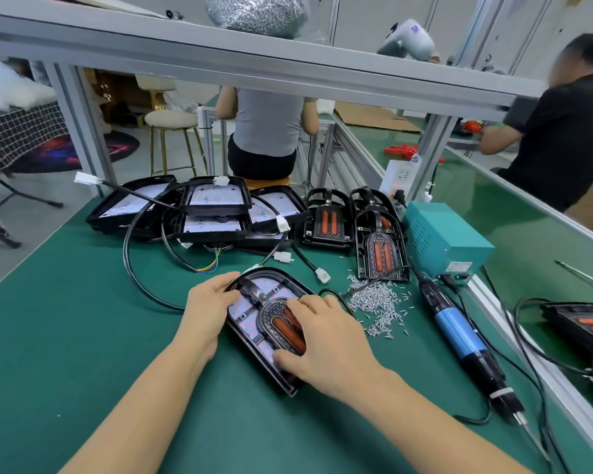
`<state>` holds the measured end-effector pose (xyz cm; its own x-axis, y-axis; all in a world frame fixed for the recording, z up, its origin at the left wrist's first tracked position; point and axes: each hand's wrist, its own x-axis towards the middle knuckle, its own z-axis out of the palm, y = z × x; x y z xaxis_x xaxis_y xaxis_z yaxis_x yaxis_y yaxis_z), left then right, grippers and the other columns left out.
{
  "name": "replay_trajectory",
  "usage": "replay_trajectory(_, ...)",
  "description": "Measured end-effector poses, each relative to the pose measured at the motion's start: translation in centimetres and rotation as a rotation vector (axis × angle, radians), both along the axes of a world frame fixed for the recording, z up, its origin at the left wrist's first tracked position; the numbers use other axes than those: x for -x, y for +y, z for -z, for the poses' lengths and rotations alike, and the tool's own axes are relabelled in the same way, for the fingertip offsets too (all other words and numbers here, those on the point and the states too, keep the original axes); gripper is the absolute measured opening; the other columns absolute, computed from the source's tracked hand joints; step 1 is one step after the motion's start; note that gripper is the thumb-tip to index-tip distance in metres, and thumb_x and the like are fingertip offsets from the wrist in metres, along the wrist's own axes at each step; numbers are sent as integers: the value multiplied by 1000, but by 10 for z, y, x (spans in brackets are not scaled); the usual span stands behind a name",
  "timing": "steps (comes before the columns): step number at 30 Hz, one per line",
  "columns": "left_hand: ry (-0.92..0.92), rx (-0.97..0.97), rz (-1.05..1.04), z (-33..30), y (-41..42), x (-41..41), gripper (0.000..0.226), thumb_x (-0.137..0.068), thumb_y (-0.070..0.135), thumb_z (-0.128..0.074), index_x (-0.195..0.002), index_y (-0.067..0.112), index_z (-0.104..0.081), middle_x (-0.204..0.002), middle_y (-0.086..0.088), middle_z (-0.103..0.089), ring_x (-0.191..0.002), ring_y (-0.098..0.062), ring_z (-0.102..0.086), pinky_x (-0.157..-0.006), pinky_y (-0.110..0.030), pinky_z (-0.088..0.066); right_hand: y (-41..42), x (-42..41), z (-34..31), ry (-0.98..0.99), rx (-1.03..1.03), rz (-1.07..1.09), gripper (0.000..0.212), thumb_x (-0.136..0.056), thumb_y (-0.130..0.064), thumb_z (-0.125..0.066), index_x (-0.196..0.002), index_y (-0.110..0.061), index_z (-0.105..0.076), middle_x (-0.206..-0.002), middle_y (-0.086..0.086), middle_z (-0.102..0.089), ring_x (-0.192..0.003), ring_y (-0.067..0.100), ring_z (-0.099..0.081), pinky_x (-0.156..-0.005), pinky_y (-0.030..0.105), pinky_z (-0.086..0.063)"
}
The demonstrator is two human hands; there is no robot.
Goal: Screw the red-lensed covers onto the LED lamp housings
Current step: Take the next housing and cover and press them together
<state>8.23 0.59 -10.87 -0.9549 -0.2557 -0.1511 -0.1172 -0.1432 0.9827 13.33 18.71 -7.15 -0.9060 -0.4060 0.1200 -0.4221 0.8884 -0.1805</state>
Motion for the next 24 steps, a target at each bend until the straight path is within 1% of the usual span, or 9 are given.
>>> replay_trajectory(3,47,179,9,-1,0,-2,56,-78,-20,-45,-74,30,-70,-75,19,-72,-71,0,-66,-61,-12,-51,15,-2,-6,6,216,-24,55,-89,-51,-58,-136,-23,-51,-135,-9,-43,-123,13,-39,-102,24,-33)
replay_trajectory(6,60,401,23,-3,1,-4,65,-77,-16,-45,-63,43,-68,-66,29,-66,-73,-3,-59,-66,-17,-46,52,5,-12,49,317,130,43,-96,-34,-56,-136,-22,-53,-134,-6,-48,-122,11,-46,-98,22,-33)
replay_trajectory(8,55,505,3,-7,3,-4,56,-78,-13,-46,-82,37,-70,-82,22,-71,-86,-14,-61,-74,-23,-44,86,14,-14,48,240,320,45,-97,-28,-55,-140,-18,-49,-137,-1,-48,-125,14,-46,-103,30,-36)
replay_trajectory(10,45,651,-34,-12,5,-2,40,-82,-7,-50,-108,17,-69,-109,3,-69,-104,-21,-59,-85,-26,-41,122,24,-13,27,134,510,42,-96,-26,-57,-135,-10,-50,-133,7,-50,-121,22,-48,-97,35,-41)
replay_trajectory(12,112,817,-62,-20,13,-1,34,-86,1,-54,-116,15,-65,-120,-2,-64,-110,-23,-54,-91,-31,-38,152,29,-11,-17,61,650,33,-93,-25,-59,-119,-5,-55,-121,15,-53,-111,31,-51,-85,36,-43)
replay_trajectory(14,259,897,-42,-34,31,-1,28,-87,8,-58,-111,17,-68,-116,0,-65,-109,-22,-52,-93,-33,-39,171,30,-6,-90,-42,746,33,-92,-29,-60,-110,-3,-54,-117,17,-53,-109,34,-50,-82,36,-42)
replay_trajectory(17,409,954,118,-59,68,4,16,-86,16,-62,-98,21,-72,-102,6,-69,-102,-18,-54,-93,-34,-40,183,30,4,-198,-157,795,41,-90,-40,-61,-114,-8,-52,-121,13,-53,-113,30,-52,-83,33,-42)
replay_trajectory(20,417,1037,416,-72,106,13,13,-86,21,-61,-87,24,-74,-91,10,-70,-94,-14,-59,-97,-38,-40,184,32,8,-265,-162,810,42,-90,-44,-60,-116,-13,-47,-119,8,-55,-103,26,-55,-71,29,-38)
replay_trajectory(24,328,1396,677,-63,149,24,20,-88,15,-55,-85,24,-73,-90,6,-72,-88,-18,-62,-100,-38,-34,185,33,10,-278,-64,833,40,-87,-39,-62,-113,-14,-44,-101,5,-55,-84,24,-51,-59,29,-34)
